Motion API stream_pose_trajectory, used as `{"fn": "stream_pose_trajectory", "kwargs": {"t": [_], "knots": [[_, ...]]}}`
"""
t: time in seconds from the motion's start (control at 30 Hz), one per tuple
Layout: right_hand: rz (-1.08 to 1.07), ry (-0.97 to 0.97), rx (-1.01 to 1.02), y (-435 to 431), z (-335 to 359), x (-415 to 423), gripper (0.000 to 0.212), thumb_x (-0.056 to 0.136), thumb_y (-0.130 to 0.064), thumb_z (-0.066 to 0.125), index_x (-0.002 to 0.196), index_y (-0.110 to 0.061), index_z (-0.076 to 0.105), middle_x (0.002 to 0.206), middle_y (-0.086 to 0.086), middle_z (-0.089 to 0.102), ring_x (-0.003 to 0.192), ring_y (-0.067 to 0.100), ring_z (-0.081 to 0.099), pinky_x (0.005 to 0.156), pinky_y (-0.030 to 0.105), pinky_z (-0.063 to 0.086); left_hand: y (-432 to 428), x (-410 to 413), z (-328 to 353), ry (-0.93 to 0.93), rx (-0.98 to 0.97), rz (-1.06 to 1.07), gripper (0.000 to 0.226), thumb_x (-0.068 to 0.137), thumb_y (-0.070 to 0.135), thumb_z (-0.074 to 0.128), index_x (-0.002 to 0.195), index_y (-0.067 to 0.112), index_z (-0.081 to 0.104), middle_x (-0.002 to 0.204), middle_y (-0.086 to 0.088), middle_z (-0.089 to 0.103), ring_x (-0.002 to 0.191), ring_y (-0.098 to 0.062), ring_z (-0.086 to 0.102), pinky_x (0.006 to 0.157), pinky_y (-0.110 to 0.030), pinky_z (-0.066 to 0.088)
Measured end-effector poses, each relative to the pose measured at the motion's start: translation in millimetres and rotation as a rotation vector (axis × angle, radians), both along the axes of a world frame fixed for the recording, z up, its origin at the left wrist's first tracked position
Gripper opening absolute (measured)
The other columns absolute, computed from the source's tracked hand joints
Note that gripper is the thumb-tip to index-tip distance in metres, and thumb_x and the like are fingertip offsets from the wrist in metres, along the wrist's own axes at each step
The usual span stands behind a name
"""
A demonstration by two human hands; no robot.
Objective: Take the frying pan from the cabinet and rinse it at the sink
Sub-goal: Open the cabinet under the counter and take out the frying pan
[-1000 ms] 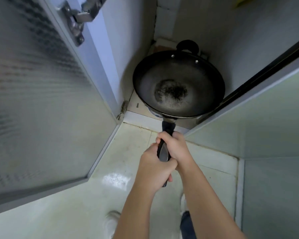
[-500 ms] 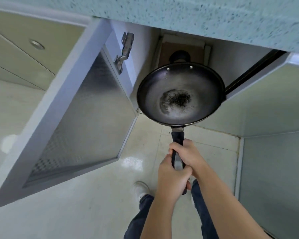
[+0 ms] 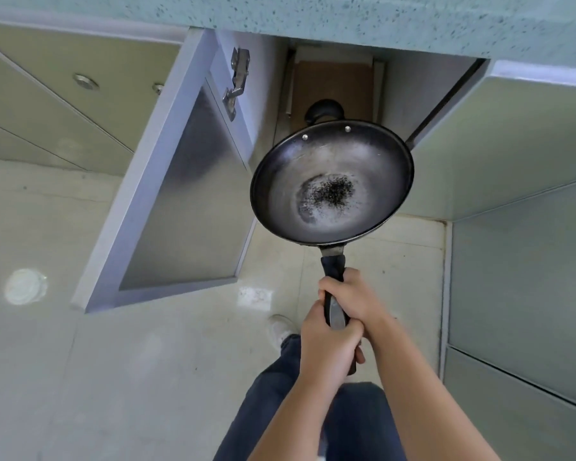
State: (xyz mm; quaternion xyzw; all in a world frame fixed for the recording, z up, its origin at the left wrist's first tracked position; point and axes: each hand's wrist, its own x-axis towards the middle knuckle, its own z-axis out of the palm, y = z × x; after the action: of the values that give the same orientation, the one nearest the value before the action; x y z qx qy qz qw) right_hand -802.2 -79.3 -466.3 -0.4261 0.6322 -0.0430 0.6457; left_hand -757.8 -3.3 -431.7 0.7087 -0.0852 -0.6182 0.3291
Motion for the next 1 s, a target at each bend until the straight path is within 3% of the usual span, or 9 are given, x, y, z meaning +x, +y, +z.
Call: {"fn": "stream_pose_trajectory", "kwargs": {"t": [0.17,0.4,0.6,1.0], "knots": [[-0.031,-0.010,-0.004,41.8,13.6,-16.3,0.022,0.072,-0.006,0.056,0.050,-0.008,0.054,0.056,0.011,0.054,0.056,0.024,0.050,0.058,0.034,0.041,38.6,-15.8,17.1,-0.042,0.004,-0.016,0.022,0.071,0.004,0.048,0.089,0.012,0.058,0.040,0.005,0.056,0.032,-0.011,0.050,0.031,-0.017,0.032],[-0.099,-0.030,-0.017,120.2,41.3,-43.4,0.027,0.073,-0.003,0.055,0.047,-0.008,0.052,0.059,0.016,0.054,0.056,0.024,0.049,0.057,0.033,0.041,114.8,-40.0,47.4,-0.077,-0.017,-0.096,0.019,0.069,0.001,0.048,0.081,0.013,0.058,0.043,0.006,0.056,0.033,-0.012,0.049,0.038,-0.023,0.040],[-0.201,-0.083,-0.036,165.6,62.3,-58.8,0.033,0.077,0.002,0.053,0.046,-0.010,0.051,0.036,-0.007,0.053,0.037,0.006,0.050,0.044,0.020,0.042,159.7,-48.5,65.4,-0.085,-0.058,-0.163,0.020,0.066,0.003,0.049,0.081,0.013,0.058,0.039,0.004,0.054,0.030,-0.013,0.048,0.032,-0.019,0.034],[-0.329,-0.049,-0.127,218.9,127.2,-68.5,0.007,0.076,-0.001,0.054,0.070,-0.001,0.054,0.067,0.019,0.052,0.062,0.027,0.049,0.061,0.038,0.041,208.8,-49.0,118.7,-0.098,-0.158,-0.326,0.027,0.068,0.006,0.053,0.090,0.020,0.061,0.044,0.000,0.059,0.031,-0.013,0.050,0.036,-0.024,0.041]]}}
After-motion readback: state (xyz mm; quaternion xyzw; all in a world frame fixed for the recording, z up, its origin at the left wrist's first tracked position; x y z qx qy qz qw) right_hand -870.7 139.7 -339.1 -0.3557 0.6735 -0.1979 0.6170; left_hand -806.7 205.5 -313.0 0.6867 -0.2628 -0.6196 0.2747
